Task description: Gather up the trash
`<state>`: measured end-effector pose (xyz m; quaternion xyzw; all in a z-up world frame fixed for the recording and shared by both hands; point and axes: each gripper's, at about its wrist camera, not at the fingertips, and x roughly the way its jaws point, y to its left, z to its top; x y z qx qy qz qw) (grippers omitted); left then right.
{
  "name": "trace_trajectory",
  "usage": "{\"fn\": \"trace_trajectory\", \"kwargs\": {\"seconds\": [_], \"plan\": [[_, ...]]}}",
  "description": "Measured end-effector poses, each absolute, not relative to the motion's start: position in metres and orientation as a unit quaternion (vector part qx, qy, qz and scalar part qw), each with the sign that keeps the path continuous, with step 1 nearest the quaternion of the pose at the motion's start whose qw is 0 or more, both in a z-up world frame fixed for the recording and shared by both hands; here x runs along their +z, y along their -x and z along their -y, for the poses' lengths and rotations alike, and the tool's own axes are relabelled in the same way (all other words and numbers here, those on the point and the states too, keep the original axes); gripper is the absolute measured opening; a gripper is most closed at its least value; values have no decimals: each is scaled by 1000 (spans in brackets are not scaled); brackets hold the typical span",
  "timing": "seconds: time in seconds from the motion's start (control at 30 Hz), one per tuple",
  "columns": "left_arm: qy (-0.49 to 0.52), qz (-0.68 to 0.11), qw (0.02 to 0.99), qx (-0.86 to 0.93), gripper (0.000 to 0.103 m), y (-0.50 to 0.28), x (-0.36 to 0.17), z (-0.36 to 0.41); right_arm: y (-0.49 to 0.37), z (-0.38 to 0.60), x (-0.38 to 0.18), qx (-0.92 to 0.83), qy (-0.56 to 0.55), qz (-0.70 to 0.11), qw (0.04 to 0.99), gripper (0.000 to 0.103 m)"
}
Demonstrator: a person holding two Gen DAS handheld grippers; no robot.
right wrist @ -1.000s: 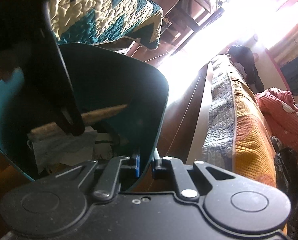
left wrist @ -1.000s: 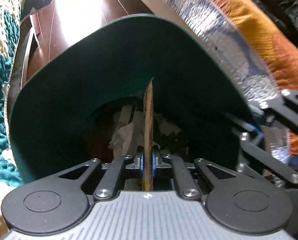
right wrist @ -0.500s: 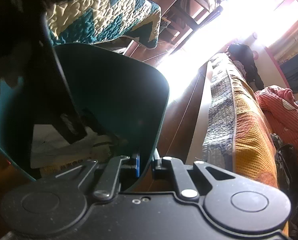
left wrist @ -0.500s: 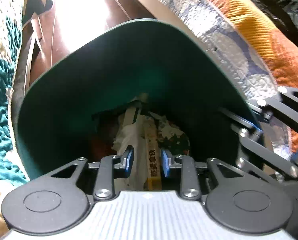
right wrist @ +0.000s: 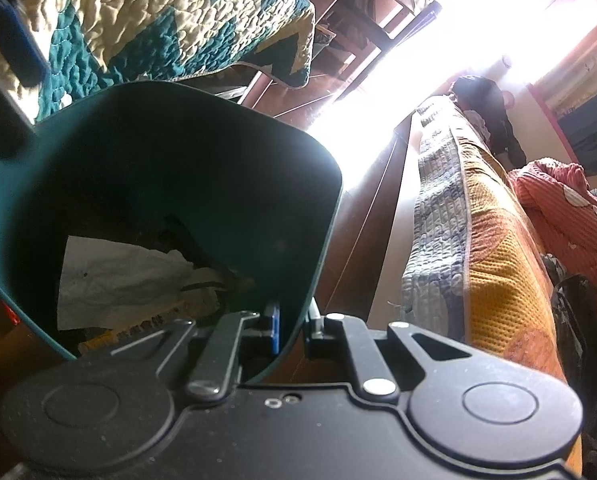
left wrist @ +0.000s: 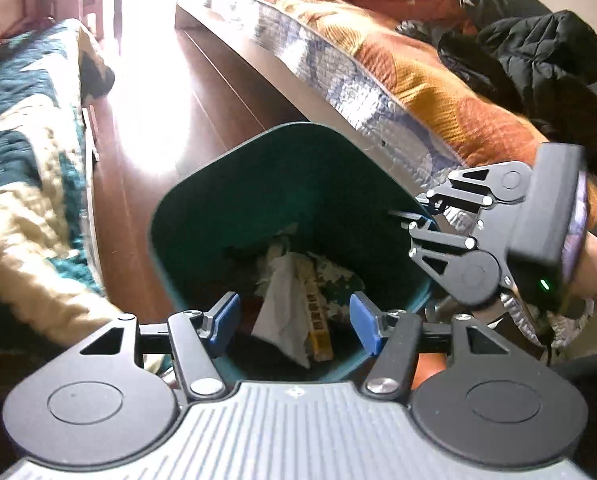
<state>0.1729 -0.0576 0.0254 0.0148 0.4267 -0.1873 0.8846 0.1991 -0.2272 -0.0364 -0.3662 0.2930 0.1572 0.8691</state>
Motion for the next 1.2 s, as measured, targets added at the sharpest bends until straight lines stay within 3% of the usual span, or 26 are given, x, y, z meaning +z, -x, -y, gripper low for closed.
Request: {"fn": "trace_trajectory", "kwargs": {"seconds": [0.13, 0.33, 0.43, 0.87, 1.2], "plan": [[-15, -415, 895, -165, 74, -150, 28, 35, -200, 228, -37, 153, 364, -296, 869, 9], [3, -442, 888, -125, 75, -129, 2, 13, -199, 230, -38, 152, 368, -297, 868, 10], [4, -471, 875, -109, 83, -133, -20, 13, -201, 231, -38, 150, 363, -301, 869, 10], [-56, -591, 804, -32, 83, -175, -184, 38, -219, 255, -33, 146, 285, -356, 878, 9], [-15, -643, 765, 32, 83, -217, -268, 16, -222, 269, -40, 138, 277, -381, 872, 9]]}}
